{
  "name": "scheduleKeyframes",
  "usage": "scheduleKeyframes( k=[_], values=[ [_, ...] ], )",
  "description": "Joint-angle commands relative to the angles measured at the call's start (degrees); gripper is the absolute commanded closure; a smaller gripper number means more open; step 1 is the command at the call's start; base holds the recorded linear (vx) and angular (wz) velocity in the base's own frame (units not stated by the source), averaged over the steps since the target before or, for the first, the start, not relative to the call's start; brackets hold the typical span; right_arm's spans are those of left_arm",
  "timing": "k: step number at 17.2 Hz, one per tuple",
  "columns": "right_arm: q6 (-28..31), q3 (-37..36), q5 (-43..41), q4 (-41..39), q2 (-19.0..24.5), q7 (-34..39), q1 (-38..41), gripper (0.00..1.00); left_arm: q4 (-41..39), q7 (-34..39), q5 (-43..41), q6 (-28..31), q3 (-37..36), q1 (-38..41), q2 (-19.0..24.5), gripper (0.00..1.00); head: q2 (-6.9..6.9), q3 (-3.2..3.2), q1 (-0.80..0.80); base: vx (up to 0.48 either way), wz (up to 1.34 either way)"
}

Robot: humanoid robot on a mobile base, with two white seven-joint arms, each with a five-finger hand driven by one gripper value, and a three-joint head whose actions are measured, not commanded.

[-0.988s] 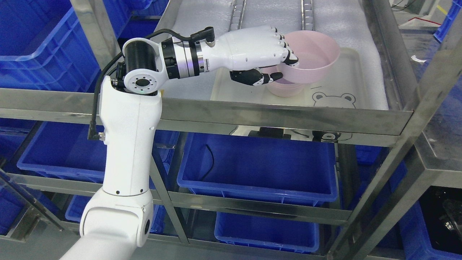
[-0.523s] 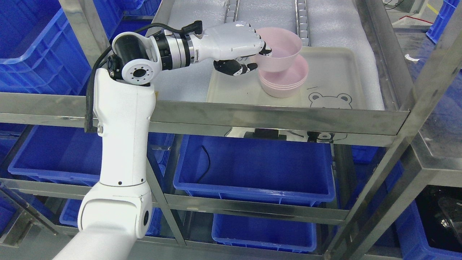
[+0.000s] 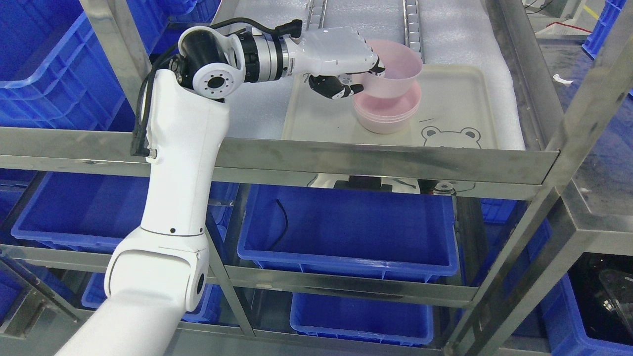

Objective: Stack pink IKEA bowl on shelf middle layer
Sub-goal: 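Lower the pink bowl onto the pink bowl on the tray, then open the left hand and lift it away from the stacked bowls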

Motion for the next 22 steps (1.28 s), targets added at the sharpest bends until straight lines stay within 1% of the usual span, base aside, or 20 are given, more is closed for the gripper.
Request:
scheduleKeyframes(
  k=[1,8,9,10,11,13,14,15,16,18,19,20,22],
  values=[
    [-0.03,0.00,0.00,-1.00,-1.00,-0.03,0.18,0.00,4.38,1.15,-0.44,-0.02,-7.19,0.52,1.00,0.97,0.00,0.00,0.00,0.000,0.00],
    [-0.03,0.00,0.00,-1.00,-1.00,-0.03,0.18,0.00,4.30,1.06,-1.67,-0.02,-7.28,0.52,1.00,0.97,0.00,0.00,0.00,0.000,0.00],
    [-0.03,0.00,0.00,-1.00,-1.00,-0.03,0.18,0.00,4.30,1.06,-2.02,-0.02,-7.02,0.52,1.00,0.95,0.00,0.00,0.00,0.000,0.00],
    [-0.03,0.00,0.00,-1.00,-1.00,-0.03,0.18,0.00,4.30,1.06,-2.02,-0.02,-6.84,0.43,1.00,0.86,0.00,0.00,0.00,0.000,0.00],
    [-0.03,0.00,0.00,-1.00,-1.00,-0.03,0.18,0.00,4.30,0.97,-2.02,-0.02,-6.58,0.35,1.00,0.60,0.00,0.00,0.00,0.000,0.01],
    [-0.03,0.00,0.00,-1.00,-1.00,-0.03,0.18,0.00,4.30,1.06,-2.02,-0.02,-5.18,0.34,1.00,0.38,0.00,0.00,0.00,-0.002,0.02],
    [-0.03,0.00,0.00,-1.00,-1.00,-0.03,0.18,0.00,4.21,1.15,-1.93,-0.02,-3.60,0.34,1.00,0.29,0.00,0.00,0.00,-0.003,0.03],
    [-0.03,0.00,0.00,-1.00,-1.00,-0.03,0.18,0.00,4.03,1.50,-1.67,-0.02,-1.85,0.08,1.00,0.22,0.00,0.00,0.00,-0.003,0.03],
    [-0.03,0.00,0.00,-1.00,-1.00,-0.03,0.18,0.00,3.95,3.07,-1.32,-0.02,0.17,-0.27,1.00,0.19,0.00,0.00,0.00,0.000,0.00],
    [-0.03,0.00,0.00,-1.00,-1.00,-0.03,0.18,0.00,3.77,8.94,-0.71,-0.02,4.04,-2.02,1.00,0.09,0.00,0.00,0.00,0.000,0.00],
    [-0.03,0.00,0.00,-1.00,-1.00,-0.03,0.18,0.00,3.77,10.88,0.86,-0.02,4.75,-2.81,1.00,0.06,0.00,0.00,0.00,0.000,0.00],
    [-0.03,0.00,0.00,-1.00,-1.00,-0.03,0.18,0.00,3.68,11.77,3.58,-0.02,4.94,-3.08,1.00,0.05,0.00,0.00,0.00,0.000,0.00],
    [-0.03,0.00,0.00,-1.00,-1.00,-0.03,0.18,0.00,2.98,11.96,12.17,-0.02,4.07,-2.91,1.00,0.06,0.00,0.00,0.00,0.000,0.00]
  ],
)
